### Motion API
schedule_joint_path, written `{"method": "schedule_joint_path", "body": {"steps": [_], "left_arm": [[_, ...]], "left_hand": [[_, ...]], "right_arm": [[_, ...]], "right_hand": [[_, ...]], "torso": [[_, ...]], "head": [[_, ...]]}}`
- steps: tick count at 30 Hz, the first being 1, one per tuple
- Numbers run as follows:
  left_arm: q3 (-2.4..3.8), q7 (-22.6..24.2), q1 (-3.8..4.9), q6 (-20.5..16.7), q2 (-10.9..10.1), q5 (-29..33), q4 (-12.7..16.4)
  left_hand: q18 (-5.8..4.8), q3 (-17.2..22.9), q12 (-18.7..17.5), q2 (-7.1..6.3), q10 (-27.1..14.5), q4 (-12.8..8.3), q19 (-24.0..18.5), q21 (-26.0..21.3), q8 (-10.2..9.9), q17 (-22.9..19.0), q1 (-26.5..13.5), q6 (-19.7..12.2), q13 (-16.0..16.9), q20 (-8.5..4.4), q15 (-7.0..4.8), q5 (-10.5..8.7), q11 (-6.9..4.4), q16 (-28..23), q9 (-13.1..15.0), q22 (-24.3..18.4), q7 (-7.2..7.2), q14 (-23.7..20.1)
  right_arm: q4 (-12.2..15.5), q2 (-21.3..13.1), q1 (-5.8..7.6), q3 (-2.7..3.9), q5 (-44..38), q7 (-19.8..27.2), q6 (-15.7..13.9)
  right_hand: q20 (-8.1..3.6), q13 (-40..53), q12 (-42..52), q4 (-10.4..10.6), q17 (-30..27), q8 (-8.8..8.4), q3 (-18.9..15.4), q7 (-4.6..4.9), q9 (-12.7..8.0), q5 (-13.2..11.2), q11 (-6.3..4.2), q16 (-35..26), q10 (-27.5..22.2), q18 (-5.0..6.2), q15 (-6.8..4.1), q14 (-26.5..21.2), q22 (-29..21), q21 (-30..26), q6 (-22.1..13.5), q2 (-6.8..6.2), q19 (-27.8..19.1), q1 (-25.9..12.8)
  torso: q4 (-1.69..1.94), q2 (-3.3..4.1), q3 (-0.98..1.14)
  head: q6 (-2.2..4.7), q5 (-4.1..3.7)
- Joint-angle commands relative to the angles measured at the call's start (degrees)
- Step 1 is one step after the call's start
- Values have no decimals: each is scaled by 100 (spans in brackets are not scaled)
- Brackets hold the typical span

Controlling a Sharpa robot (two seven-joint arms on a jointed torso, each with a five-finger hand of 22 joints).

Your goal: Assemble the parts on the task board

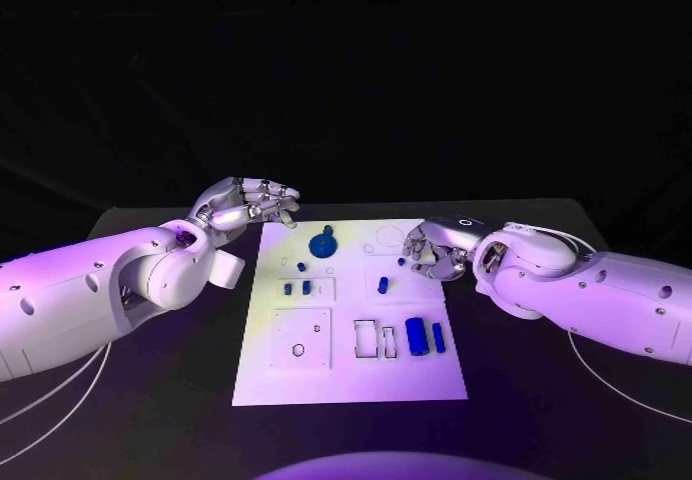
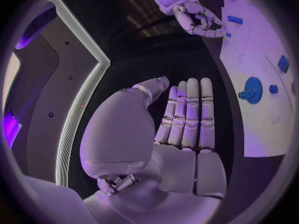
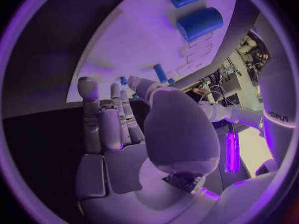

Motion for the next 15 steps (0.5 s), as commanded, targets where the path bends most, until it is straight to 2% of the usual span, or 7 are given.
{"method": "schedule_joint_path", "body": {"steps": [1, 5, 15], "left_arm": [[2, 391, -6, 75, -4, 380, 46], [2, 412, -8, 51, -8, 439, 74], [2, 400, -10, 20, -19, 480, 105]], "left_hand": [[69, 0, -38, 56, 33, -41, 30, -26, -9, -5, -21, 45, -6, -1, 9, 11, 13, -19, 7, -6, -3, 49], [67, -7, -76, 56, 34, -47, 45, -42, -24, -8, -27, 37, -15, -1, 14, 10, 24, -34, 8, -16, 13, 60], [66, -12, -121, 59, 30, -54, 58, -63, -46, -12, -32, 17, -26, 0, 23, 12, 38, -53, 6, -30, 29, 67]], "right_arm": [[-39, 95, -12, 1, -390, -312, -60], [-118, 217, -35, 1, -410, -344, -56], [-351, 423, -75, 0, -448, -373, -45]], "right_hand": [[-1, -18, -24, 2, 54, -15, 40, -9, -8, -38, -2, 57, 62, -117, -12, 63, 68, 85, 63, 38, 63, -6], [-7, -41, -25, -7, 122, -8, 62, -16, -13, -36, -12, 111, 110, -134, -21, 97, 155, 199, 98, 57, 121, 2], [-11, -64, -27, -17, 168, -3, 95, -19, -19, -37, -20, 150, 154, -152, -34, 123, 238, 305, 127, 91, 174, 16]], "torso": [[17, 7, -6], [15, 11, -3], [6, 3, -11]], "head": [[-1, -8], [-8, 4], [-35, 29]]}}
